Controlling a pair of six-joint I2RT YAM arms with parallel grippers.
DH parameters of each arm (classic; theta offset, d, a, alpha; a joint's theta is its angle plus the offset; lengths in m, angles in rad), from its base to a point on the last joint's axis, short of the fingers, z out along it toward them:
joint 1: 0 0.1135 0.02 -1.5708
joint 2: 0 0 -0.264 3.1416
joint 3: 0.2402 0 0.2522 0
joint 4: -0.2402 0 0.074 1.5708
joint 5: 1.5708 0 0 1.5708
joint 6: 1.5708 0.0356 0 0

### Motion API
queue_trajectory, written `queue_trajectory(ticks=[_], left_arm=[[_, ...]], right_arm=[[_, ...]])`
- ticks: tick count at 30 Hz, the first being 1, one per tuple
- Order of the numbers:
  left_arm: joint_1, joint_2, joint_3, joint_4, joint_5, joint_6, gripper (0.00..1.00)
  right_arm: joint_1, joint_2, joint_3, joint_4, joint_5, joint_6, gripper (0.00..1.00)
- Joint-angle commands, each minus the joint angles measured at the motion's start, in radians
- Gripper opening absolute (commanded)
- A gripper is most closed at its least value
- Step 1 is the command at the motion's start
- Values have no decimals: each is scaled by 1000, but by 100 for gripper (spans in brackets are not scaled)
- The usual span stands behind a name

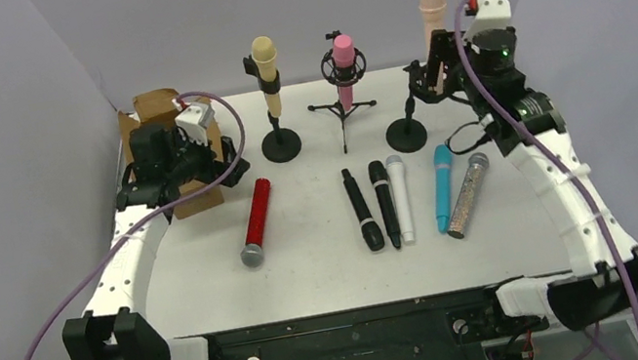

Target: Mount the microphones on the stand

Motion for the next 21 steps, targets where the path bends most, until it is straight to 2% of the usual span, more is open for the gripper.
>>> queue_trajectory(ticks=[1, 6, 8, 10, 13, 16, 21], left_arm=[[43, -15, -12, 26, -29, -56, 96], [115, -84, -217, 214, -39, -89, 96], [140, -83, -286, 296, -58, -77, 96], [147, -59, -333, 380, -81, -59, 96], [159, -17, -398, 559, -121, -112, 96], [160, 11, -497, 708, -140, -134, 96], [172, 85, -620, 950, -200, -129, 96]], right_arm=[[-5, -192, -129, 0, -5, 86, 81], [-8, -345, -438, 32, 125, 141, 82], [-10, -399, -591, 119, 203, 161, 82], [-11, -454, -756, 336, 284, 155, 82], [-13, -508, -961, 546, 389, 137, 83], [-31, -440, -1019, 671, 576, 149, 83], [-86, -306, -1070, 861, 616, 78, 83]])
